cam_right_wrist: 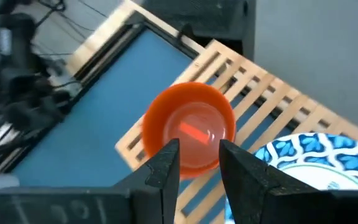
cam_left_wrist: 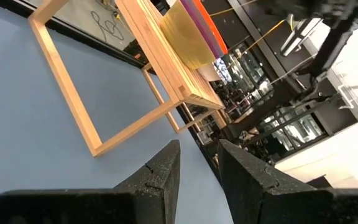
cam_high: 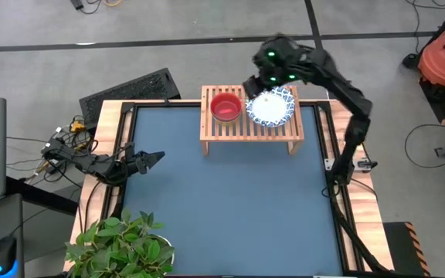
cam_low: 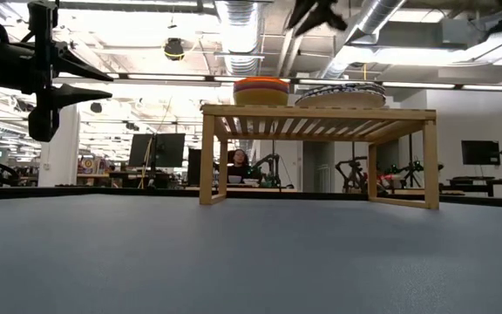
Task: Place and stack bowls onto a shelf
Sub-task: Return to Home Position
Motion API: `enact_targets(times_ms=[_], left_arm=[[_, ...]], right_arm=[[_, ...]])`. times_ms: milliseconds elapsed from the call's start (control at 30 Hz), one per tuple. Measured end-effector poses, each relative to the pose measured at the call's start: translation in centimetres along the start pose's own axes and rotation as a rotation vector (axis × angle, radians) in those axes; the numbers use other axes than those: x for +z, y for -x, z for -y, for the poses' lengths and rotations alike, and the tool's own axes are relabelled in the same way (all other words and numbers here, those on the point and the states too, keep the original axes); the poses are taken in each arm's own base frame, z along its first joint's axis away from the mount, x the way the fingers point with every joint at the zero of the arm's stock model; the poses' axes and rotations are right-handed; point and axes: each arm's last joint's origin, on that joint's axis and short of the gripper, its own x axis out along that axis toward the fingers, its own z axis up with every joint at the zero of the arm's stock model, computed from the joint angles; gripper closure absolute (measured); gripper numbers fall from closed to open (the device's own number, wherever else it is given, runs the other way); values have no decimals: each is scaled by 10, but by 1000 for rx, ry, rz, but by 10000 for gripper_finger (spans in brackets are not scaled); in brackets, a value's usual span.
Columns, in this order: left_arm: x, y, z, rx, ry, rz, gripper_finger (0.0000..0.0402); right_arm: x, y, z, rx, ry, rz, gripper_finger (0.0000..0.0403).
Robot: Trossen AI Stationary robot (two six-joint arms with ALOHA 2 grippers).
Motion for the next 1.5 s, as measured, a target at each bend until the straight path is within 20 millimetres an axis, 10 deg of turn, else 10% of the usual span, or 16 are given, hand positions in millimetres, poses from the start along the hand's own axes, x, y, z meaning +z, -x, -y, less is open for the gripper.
enact_targets(times_ms=[433,733,1500], left_arm=[[0,0,0,0,0,0,308],[2,1,1,0,-77,10,308],[13,3,15,-69,-281,-11,308]], right_arm=[[-69,148,0,-97,261,64,266],[-138,198,32,-33,189,194,266],[-309,82,110,532,73,747,266]])
